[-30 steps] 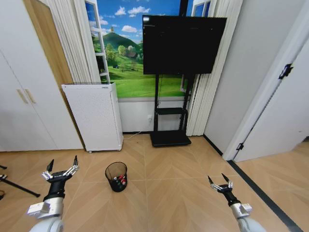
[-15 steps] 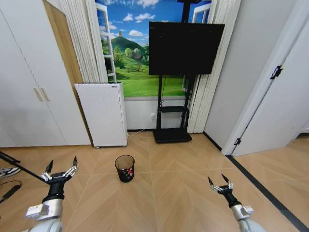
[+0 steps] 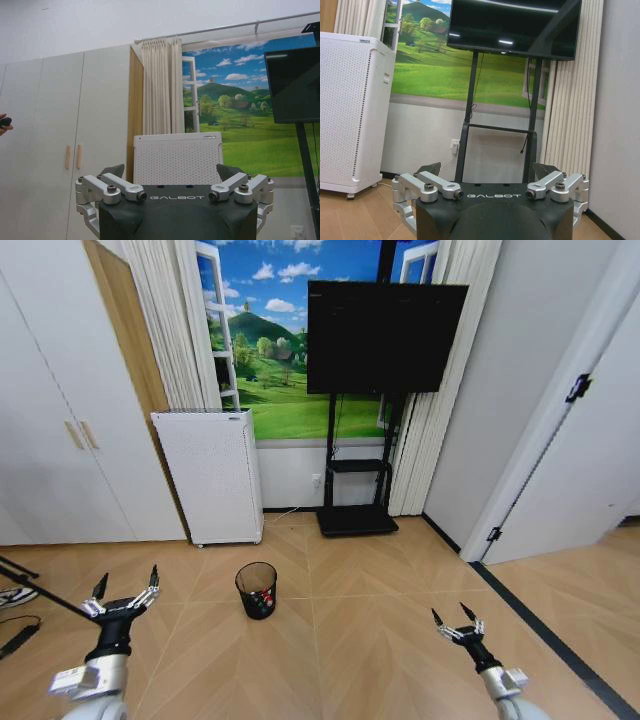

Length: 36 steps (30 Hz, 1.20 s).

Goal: Pick up the trash bin and place the garbage on the floor into it.

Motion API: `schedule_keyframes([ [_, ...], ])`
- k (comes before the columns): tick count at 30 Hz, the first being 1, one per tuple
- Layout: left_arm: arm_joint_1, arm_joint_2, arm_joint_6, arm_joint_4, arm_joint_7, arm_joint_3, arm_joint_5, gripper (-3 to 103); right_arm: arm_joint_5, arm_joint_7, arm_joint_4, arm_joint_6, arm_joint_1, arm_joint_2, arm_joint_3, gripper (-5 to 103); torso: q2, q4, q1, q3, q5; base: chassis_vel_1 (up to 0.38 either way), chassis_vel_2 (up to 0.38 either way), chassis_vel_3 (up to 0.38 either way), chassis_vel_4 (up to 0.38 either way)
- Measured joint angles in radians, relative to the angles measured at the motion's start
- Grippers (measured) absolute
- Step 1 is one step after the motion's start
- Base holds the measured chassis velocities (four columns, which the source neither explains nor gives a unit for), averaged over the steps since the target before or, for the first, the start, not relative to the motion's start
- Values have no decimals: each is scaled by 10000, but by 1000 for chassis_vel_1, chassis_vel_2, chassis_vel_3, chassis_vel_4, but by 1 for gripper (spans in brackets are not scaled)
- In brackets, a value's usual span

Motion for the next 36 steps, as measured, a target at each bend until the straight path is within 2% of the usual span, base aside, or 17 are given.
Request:
schedule_keyframes([
  [11, -47, 50, -3, 32, 20, 1, -13, 100, 52, -8, -12, 34, 66, -15, -17, 100, 2, -2, -2, -1, 4, 171, -180, -170, 177],
  [12, -54, 54, -3, 33, 20, 13, -5, 100, 55, -14, -51, 131, 131, -8, -22, 100, 3, -1, -3, -1, -5, 258, -254, -270, 234],
  [15, -59, 72, -1, 29, 20, 29, 17, 100, 48, 7, -62, 173, 158, 1, -48, 100, 2, -1, -5, -1, 4, 278, -250, -271, 235],
  [19, -81, 124, 16, -22, 31, 151, 66, 100, -94, 75, -96, 215, 209, -13, -84, 100, 9, 5, -15, -6, 0, 180, -178, -167, 154],
  [20, -78, 137, 130, -115, 31, 292, 193, 100, -181, 206, -87, 229, 198, -4, -86, 100, 7, -6, -14, -5, 0, 92, -46, -45, 65],
  [24, -96, 200, 397, -346, -143, 527, 313, 100, -333, 782, 154, 169, 134, 5, -115, 100, 4, -4, -7, -1, 1, -9, -24, -10, -3],
  [25, -86, 281, 735, -738, -325, 625, 106, 100, -231, 1287, 687, -209, 95, -124, -311, 100, 0, -8, 2, 2, 2, -53, 66, 72, -42],
  [26, -86, 281, 735, -738, -325, 625, 106, 100, -231, 1287, 687, -209, 95, -124, -311, 100, 0, -8, 2, 2, 2, -53, 66, 72, -42],
  [27, -22, 369, 1129, -1225, -534, 660, -223, 100, -101, 1949, 1474, -839, 147, -373, -656, 100, -1, -2, 3, 3, 6, -53, 35, 86, -64],
  [28, -52, 562, 1512, -1599, -778, 765, -554, 100, -75, 2438, 2224, -1548, 143, -544, -743, 100, -2, 18, 4, 3, 5, -67, 35, 51, -42],
  [29, -183, 902, 1951, -1970, -1041, 915, -901, 100, -73, 3013, 3175, -2510, 116, -793, -759, 100, -1, 11, 4, 2, -6, -13, 65, 51, 0],
  [36, -403, 1438, 2551, -2366, -1403, 1119, -1388, 100, -52, 3618, 4157, -3382, 158, -1138, -742, 100, -1, 7, 5, 2, -1, -4, 16, 15, 0],
])
